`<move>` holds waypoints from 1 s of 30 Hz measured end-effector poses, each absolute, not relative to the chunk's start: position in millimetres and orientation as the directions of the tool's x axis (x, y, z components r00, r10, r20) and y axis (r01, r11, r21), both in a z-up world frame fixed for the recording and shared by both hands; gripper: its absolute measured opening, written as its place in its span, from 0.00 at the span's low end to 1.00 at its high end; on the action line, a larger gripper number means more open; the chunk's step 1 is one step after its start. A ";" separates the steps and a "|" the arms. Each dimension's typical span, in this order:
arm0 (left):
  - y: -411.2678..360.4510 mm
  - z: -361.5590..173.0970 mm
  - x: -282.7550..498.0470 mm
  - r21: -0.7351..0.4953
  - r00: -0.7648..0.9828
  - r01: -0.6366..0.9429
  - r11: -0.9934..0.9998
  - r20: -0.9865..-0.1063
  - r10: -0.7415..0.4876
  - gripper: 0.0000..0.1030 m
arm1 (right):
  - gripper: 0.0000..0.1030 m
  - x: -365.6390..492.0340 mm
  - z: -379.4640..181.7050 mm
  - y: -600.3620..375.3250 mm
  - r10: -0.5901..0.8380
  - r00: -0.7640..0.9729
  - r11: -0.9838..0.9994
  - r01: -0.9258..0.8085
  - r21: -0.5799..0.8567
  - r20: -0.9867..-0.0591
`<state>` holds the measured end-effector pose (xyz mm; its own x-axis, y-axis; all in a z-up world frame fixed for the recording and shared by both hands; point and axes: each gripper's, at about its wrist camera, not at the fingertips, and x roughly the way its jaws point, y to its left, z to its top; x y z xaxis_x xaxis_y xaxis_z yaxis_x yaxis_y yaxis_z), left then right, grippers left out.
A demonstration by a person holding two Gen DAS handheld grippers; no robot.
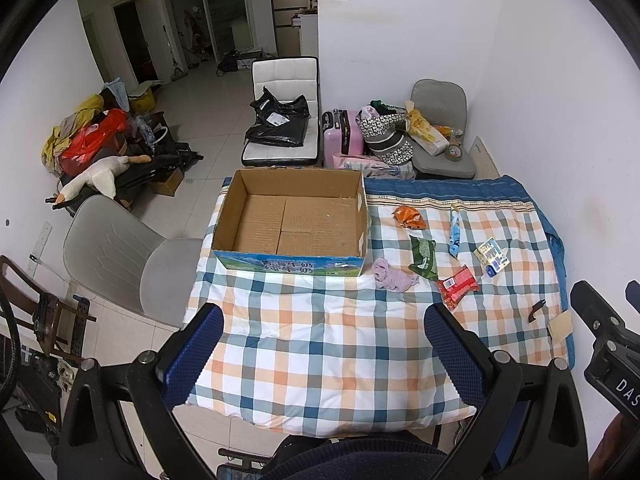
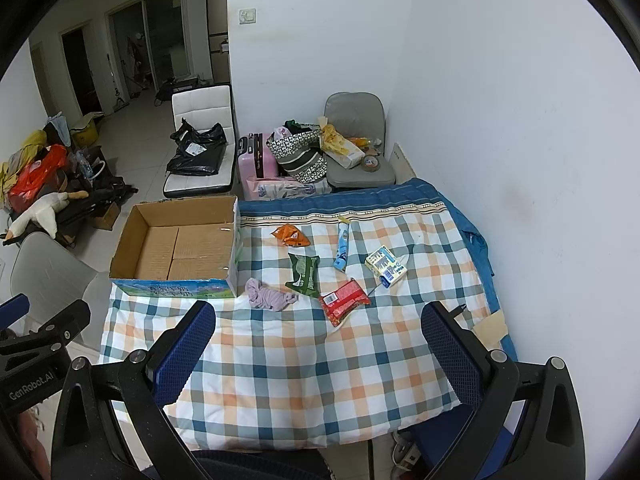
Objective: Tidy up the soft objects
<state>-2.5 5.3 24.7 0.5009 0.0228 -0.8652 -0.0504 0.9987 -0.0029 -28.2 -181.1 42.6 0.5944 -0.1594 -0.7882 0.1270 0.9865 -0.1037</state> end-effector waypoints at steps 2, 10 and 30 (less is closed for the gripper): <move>6.2 24.7 -1.8 -0.005 0.501 -0.051 0.999 -0.865 0.021 1.00 | 1.00 -28.2 42.4 -180.7 -0.160 0.594 0.986 0.127 -0.105 -0.788; -1.5 16.5 5.1 -0.009 0.512 -0.044 0.999 -0.859 0.015 1.00 | 1.00 -18.5 39.1 -188.7 -0.146 0.584 0.987 0.142 -0.076 -0.798; -164.3 -222.9 234.7 -0.027 0.190 0.125 0.992 -0.981 -0.051 1.00 | 1.00 171.4 -229.8 -404.7 -0.041 0.119 0.905 0.425 0.013 -0.992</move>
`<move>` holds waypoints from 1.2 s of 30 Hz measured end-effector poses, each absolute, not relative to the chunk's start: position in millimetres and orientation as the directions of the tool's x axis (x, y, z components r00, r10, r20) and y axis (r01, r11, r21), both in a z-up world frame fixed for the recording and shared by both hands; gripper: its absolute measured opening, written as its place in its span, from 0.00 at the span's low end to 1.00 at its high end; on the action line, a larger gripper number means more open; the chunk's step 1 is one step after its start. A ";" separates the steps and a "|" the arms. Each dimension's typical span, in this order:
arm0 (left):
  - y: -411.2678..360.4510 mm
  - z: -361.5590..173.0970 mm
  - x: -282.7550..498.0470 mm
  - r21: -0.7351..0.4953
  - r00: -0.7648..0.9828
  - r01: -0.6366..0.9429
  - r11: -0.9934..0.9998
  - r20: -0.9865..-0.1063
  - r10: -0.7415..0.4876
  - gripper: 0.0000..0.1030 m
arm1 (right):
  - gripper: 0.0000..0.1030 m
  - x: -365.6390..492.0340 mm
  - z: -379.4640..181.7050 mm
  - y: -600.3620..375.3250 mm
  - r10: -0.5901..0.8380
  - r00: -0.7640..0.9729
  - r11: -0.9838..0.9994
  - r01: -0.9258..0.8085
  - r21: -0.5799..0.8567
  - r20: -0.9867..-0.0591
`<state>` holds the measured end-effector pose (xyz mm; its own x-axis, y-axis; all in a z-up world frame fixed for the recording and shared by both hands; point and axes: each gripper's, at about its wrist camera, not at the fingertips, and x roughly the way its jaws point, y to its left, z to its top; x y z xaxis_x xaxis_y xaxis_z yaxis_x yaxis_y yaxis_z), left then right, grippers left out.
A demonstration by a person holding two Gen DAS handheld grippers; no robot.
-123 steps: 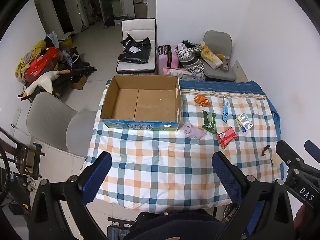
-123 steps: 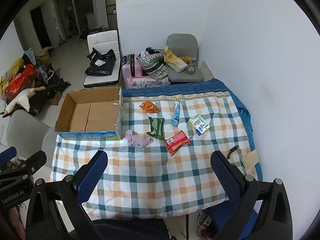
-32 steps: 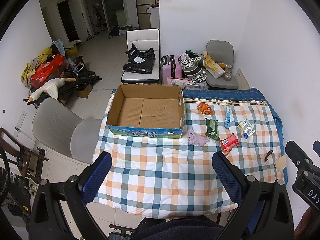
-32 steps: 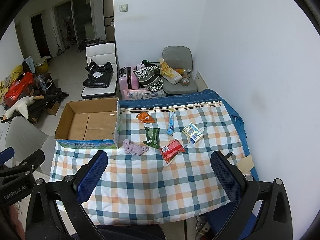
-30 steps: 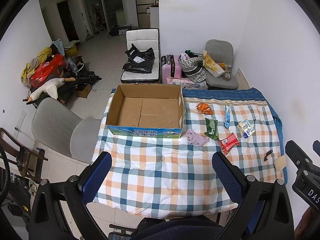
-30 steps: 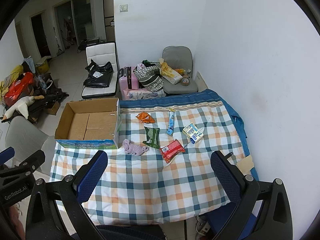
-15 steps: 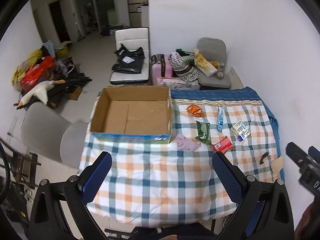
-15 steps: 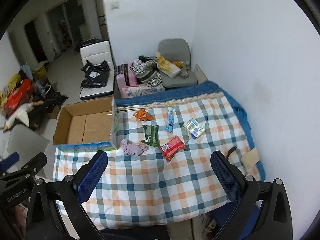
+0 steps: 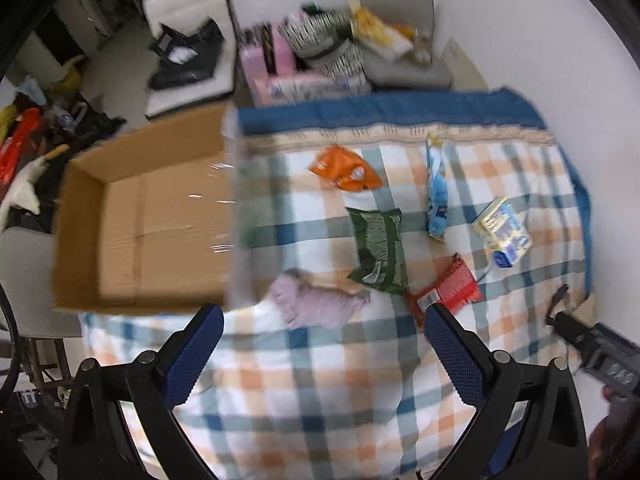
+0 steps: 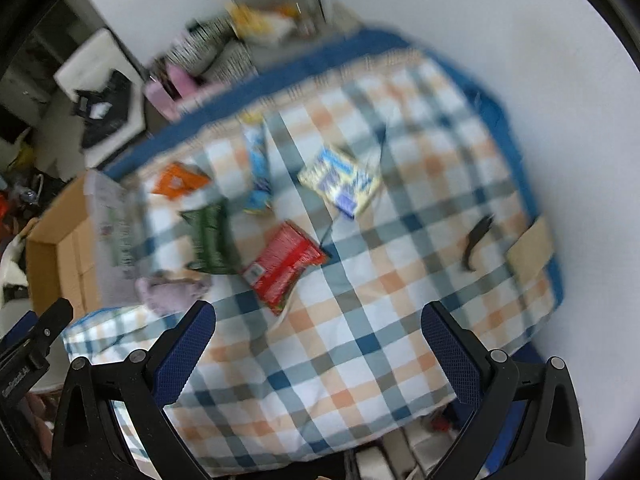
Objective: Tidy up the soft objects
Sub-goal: 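Grasp the green snack bag with the left tool while the right tool grasps the red packet, then carry both bags into the box and open both tools to release them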
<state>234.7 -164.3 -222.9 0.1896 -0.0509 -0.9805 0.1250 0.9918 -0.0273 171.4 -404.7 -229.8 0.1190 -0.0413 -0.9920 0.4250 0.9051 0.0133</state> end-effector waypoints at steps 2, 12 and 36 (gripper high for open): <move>-177.7 -256.2 253.2 -0.019 0.141 0.130 0.991 -0.989 -0.037 1.00 | 1.00 185.7 -272.3 -413.0 0.003 0.058 0.894 0.448 0.029 -0.998; -214.9 -370.6 303.8 -0.018 -0.041 0.175 0.984 -0.999 -0.011 0.96 | 0.94 211.0 -413.4 -417.1 0.265 -0.023 0.718 0.672 0.182 -0.964; -242.7 -429.9 299.3 -0.046 -0.094 0.269 0.962 -0.995 -0.021 0.35 | 0.54 191.6 -469.3 -358.5 0.167 -0.159 0.838 0.543 0.055 -0.973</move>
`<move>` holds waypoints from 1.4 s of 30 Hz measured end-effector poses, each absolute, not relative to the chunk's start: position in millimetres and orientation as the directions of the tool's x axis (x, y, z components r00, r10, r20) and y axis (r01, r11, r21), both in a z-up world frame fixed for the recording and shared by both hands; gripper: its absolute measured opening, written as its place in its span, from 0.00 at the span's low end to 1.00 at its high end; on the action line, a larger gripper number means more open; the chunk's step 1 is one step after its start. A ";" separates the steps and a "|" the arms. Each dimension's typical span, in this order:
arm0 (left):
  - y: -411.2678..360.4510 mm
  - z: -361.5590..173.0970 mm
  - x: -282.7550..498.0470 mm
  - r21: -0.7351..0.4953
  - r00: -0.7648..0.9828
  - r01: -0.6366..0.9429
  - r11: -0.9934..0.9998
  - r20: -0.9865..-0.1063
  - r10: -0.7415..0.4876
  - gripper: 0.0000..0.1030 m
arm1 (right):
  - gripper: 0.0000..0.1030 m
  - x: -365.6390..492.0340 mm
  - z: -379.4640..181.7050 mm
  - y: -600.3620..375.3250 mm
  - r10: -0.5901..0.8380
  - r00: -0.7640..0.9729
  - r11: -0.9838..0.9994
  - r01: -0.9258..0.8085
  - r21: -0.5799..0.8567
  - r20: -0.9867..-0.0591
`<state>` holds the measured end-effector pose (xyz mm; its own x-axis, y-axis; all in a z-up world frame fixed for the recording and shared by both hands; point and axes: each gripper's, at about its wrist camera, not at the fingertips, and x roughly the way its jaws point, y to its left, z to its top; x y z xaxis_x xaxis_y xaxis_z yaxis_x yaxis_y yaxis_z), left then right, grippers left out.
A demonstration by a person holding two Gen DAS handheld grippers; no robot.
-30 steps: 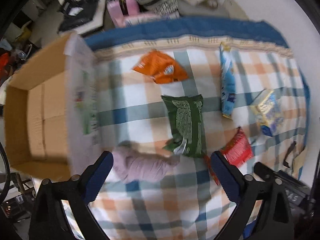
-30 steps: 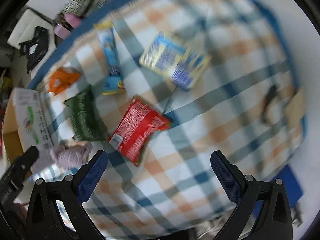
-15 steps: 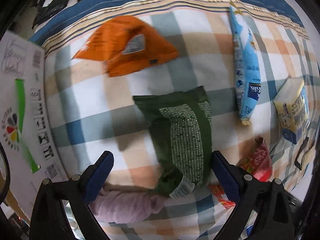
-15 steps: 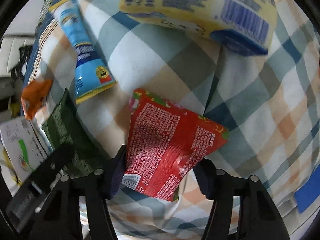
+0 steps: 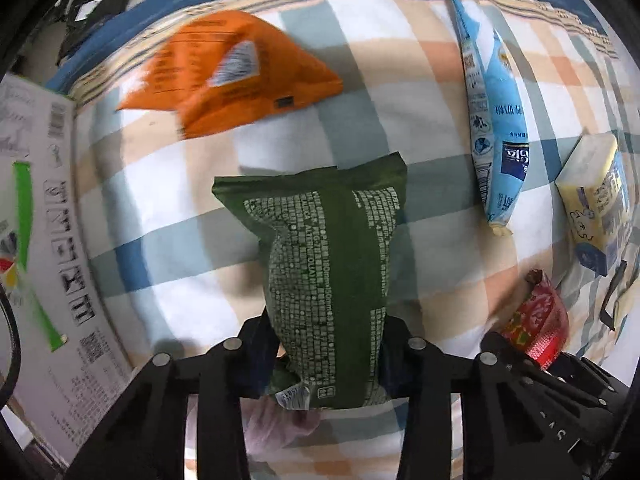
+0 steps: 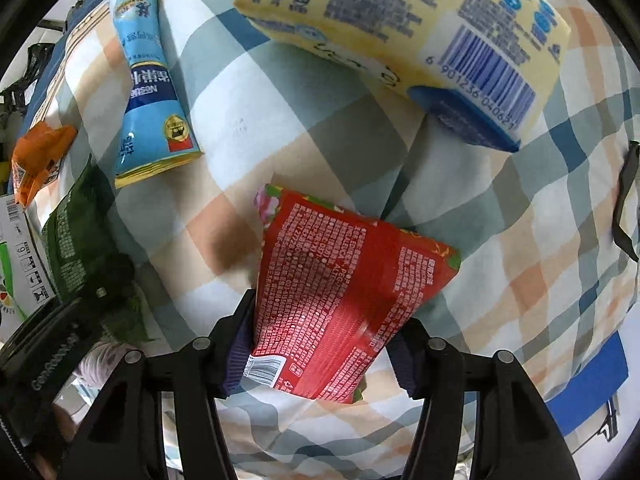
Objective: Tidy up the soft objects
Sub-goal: 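Carry both bags into the box and open both tools to release them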
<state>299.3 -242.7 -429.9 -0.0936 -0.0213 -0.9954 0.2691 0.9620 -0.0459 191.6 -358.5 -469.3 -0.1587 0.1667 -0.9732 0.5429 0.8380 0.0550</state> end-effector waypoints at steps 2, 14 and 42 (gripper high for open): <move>-234.6 -421.1 293.8 -0.044 -0.077 0.264 0.963 -0.997 -0.024 0.33 | 0.52 189.3 -461.5 -354.2 0.163 -0.152 0.846 0.529 0.059 -0.975; -170.3 -298.0 220.0 -0.095 0.134 0.184 0.978 -0.984 -0.120 0.31 | 0.51 157.6 -370.8 -274.7 0.139 -0.027 0.941 0.314 0.124 -0.990; 112.5 -269.3 347.7 -0.204 0.122 -0.083 0.975 -0.973 -0.193 0.31 | 0.51 342.3 -257.3 -29.3 0.229 0.038 0.967 -0.120 0.223 -0.973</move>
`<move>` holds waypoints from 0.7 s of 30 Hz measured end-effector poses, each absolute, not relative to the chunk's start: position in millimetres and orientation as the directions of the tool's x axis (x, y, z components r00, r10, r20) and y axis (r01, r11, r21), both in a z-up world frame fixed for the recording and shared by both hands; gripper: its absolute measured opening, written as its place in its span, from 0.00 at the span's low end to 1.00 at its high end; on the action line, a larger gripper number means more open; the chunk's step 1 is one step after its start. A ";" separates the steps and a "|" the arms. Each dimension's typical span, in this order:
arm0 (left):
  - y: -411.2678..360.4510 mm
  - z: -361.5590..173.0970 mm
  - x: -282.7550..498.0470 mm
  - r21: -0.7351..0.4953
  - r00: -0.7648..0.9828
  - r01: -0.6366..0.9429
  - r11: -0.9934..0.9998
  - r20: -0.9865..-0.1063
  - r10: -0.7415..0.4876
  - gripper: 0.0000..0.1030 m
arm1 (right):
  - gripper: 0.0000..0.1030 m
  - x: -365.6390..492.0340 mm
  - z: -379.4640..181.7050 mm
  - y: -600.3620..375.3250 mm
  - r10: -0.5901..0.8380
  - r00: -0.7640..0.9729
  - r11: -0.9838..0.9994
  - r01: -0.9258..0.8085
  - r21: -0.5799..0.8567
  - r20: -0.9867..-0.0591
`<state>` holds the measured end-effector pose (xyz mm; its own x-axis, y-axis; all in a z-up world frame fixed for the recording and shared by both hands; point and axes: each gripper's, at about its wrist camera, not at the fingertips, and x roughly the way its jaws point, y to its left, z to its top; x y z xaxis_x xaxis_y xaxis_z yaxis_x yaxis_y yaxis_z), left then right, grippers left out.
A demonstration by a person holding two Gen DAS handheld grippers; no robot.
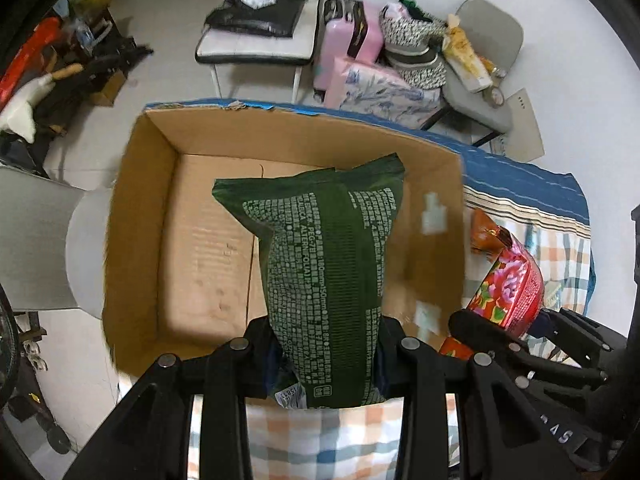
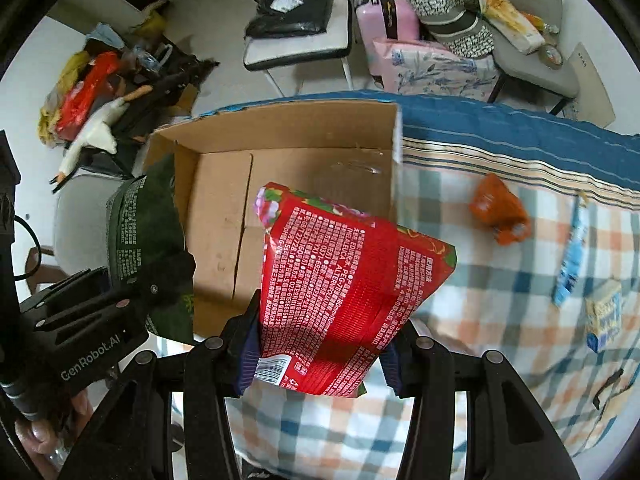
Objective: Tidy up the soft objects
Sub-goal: 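Carry both bags into the box and open both tools to release them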
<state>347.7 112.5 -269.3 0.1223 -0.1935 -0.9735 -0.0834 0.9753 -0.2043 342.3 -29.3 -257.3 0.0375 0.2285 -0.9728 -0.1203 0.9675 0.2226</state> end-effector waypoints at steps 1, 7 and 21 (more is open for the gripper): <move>116.2 -278.2 356.7 -0.212 0.104 -0.078 0.974 -0.973 -0.204 0.31 | 0.51 350.0 -264.7 -23.1 0.219 0.032 0.969 -0.120 0.214 -0.975; 122.1 -321.8 396.4 -0.243 0.026 -0.048 0.969 -0.970 -0.242 0.31 | 0.51 390.0 -311.4 6.8 0.148 -0.015 0.979 -0.138 0.148 -0.989; 120.5 -366.9 432.2 -0.261 -0.076 -0.024 0.965 -0.962 -0.262 0.33 | 0.53 439.9 -357.7 17.0 0.030 -0.101 0.987 -0.156 0.045 -0.994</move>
